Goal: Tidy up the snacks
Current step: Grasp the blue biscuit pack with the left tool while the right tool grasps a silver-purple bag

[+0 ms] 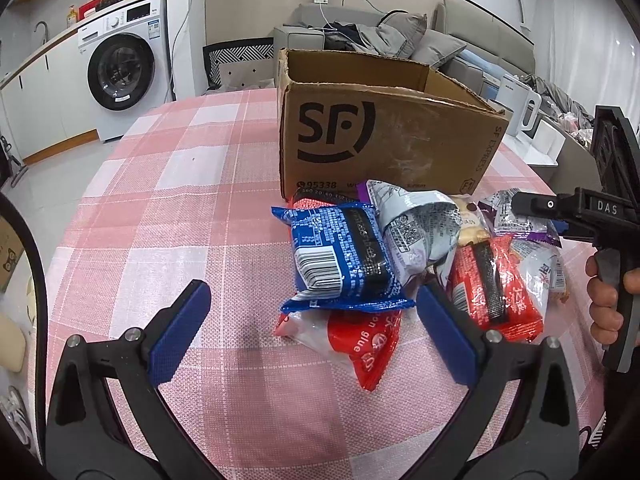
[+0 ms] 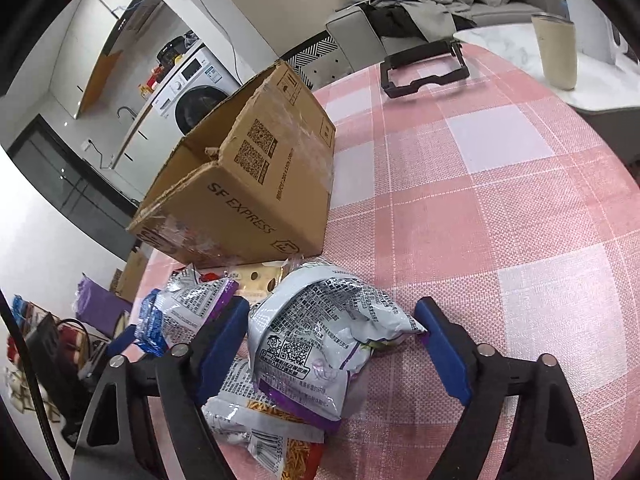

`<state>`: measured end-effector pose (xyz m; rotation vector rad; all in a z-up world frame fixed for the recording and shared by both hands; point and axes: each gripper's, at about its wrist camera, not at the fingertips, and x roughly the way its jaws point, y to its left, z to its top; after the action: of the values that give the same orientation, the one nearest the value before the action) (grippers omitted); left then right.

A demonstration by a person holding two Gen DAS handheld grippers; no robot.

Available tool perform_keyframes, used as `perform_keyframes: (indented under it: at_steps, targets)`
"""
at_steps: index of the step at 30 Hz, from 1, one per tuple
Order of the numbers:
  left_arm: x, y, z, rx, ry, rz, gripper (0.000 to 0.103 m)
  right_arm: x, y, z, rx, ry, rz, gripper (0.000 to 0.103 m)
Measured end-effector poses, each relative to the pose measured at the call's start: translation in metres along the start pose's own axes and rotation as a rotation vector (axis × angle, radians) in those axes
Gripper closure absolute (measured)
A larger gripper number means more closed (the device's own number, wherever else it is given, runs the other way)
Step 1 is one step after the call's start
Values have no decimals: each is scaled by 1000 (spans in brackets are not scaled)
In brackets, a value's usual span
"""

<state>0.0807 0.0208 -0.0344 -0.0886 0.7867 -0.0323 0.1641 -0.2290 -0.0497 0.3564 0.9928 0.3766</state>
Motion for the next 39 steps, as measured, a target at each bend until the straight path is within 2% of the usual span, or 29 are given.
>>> perform_keyframes:
  at_steps: [5,10,20,23,31,32,36,38,39]
  targets:
    - [1,4,-1,-10,4,-11,1,4,9,-3,-35,-9,-21,26]
    - [2,5,-1,-12,1,-12,1,3,6,-5,-12,-14,19,35]
    - [2,10,-1,-34,-14,-27,1,-13,11,-5,-47,-61,95,36]
    - [0,10,1,-31,-28,-20,1,-17,12,-4,-49,-78,126,36]
    - [3,5,14,-3,-48,19,1,-23,17,-4,-65,-94,142,36]
    - [4,4,15,7,-49,26,2,-23,18,-4,-67,-94,143,35]
    - [9,-3,18,41,-29,19,18,-23,19,-5,-72,-91,147,35]
    - [11,-6,16,58,-20,17,28,-23,20,-6,-76,-89,150,35]
    - [11,-6,15,61,-19,7,37,-23,21,-6,-78,-88,150,35]
